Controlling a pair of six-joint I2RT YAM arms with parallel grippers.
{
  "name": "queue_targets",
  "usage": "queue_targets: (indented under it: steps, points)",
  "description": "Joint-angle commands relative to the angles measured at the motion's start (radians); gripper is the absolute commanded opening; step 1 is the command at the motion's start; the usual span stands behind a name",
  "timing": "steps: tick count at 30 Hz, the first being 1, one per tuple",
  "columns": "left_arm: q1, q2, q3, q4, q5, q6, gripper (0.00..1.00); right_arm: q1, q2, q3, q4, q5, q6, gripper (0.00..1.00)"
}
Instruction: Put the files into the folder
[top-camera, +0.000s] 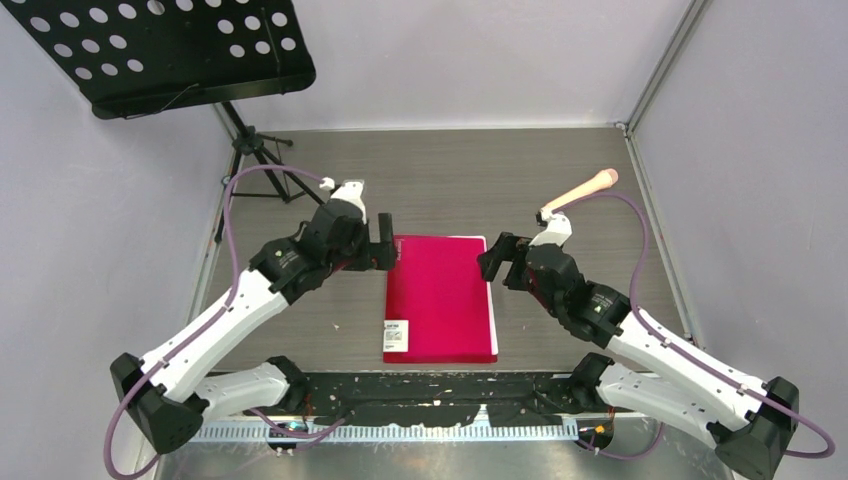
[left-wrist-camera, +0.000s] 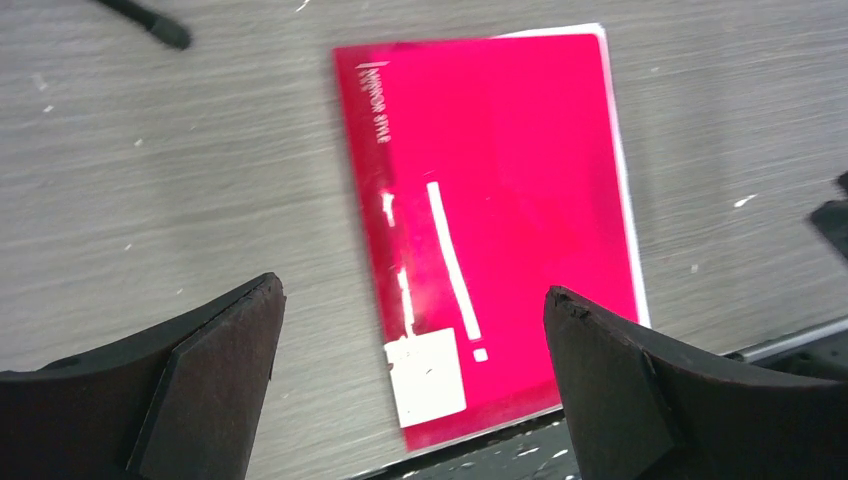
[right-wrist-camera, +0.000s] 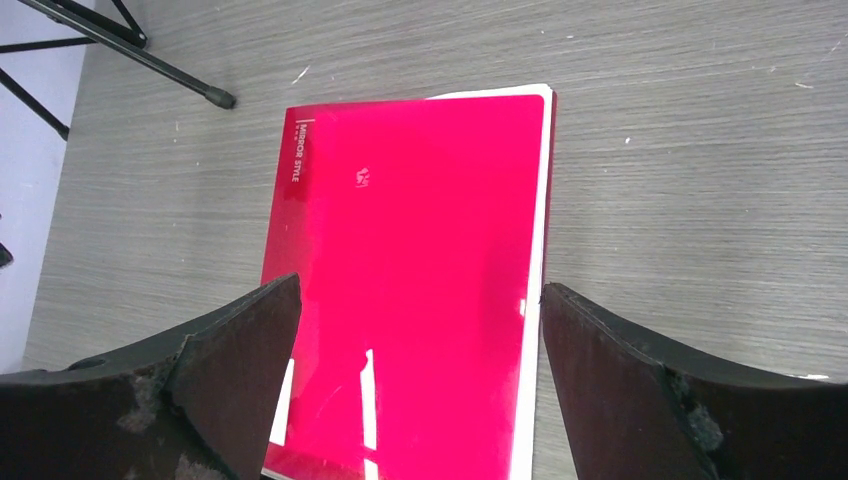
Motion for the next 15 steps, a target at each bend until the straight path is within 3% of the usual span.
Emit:
queue_targets:
  steps: [1, 15]
  points:
    - [0.017, -0.085, -0.072, -0.024, -0.085, 0.031, 1.0, -0.006, -0.028, -0.011, 0.111, 0.031, -0.013, 0.95]
    - [0.025, -0.108, -0.107, 0.034, -0.038, 0.042, 1.0, -0.007, -0.065, -0.018, 0.072, 0.052, -0.002, 0.95]
